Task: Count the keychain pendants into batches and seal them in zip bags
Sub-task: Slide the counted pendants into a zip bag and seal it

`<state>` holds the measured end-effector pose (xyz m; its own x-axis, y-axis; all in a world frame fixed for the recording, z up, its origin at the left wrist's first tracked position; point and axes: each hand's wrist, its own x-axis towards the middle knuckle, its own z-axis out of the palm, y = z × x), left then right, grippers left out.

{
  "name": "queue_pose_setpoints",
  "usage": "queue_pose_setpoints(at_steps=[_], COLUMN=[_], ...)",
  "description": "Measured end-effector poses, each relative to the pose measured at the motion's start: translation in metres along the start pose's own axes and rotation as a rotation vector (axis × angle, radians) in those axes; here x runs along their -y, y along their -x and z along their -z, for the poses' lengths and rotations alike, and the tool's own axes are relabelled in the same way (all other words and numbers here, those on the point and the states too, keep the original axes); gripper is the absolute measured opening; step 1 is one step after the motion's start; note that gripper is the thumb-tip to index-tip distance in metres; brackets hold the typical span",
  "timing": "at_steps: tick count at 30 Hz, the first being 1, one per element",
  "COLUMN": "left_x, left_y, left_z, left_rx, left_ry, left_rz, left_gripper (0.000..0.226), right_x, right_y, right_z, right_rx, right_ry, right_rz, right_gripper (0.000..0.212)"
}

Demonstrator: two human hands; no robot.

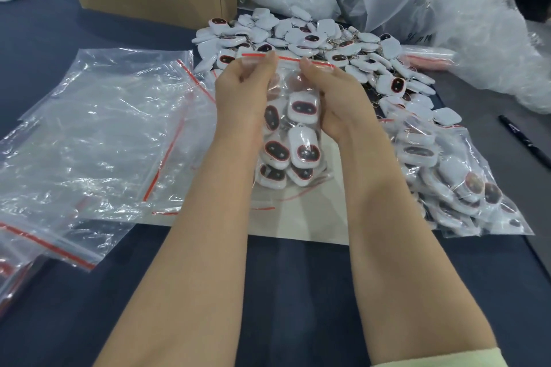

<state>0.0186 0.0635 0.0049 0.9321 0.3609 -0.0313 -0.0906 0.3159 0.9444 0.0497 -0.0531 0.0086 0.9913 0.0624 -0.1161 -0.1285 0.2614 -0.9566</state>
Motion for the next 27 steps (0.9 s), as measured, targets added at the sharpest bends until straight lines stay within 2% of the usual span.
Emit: queue_pose_setpoints(at_steps=[2, 5, 8, 10, 12, 20, 27], left_x=[0.001, 0.002, 0.003, 0.003, 0.003, 0.007, 0.008], left_y=[0.0, 0.0, 0.001, 0.0, 0.0, 0.004, 0.004], left_z=[0.001, 0.0, -0.001, -0.002, -0.003, -0.001, -0.003], left_rx=[0.045, 0.034, 0.007, 0.001, -0.011, -0.182, -0.29], left_ry=[-0.072, -0.145, -0.138, -0.132, -0.114, 0.067, 0.041], left_rz=[0.063, 0.057, 0.042, 0.033, 0.034, 0.117, 0.04], left_gripper=[0.01, 0.006, 0.006, 0.009, 0.008, 0.023, 0.027], right_x=[-0.002, -0.004, -0.007, -0.009, -0.011, -0.013, -0.013], right_y=[-0.001, -0.004, -0.004, -0.005, -0.006, -0.006, -0.006], right_z=[0.001, 0.006, 0.006, 0.004, 0.002, -0.005, -0.01], right_rx=[0.013, 0.018, 0.032, 0.008, -0.016, -0.187, -0.233], right_ry=[-0.022, -0.023, 0.023, -0.006, -0.031, -0.04, -0.123], right_rz=[0.012, -0.006, -0.082, -0.077, -0.044, -0.027, -0.005], right_gripper=[0.013, 0.02, 0.02, 0.014, 0.02, 0.014, 0.021])
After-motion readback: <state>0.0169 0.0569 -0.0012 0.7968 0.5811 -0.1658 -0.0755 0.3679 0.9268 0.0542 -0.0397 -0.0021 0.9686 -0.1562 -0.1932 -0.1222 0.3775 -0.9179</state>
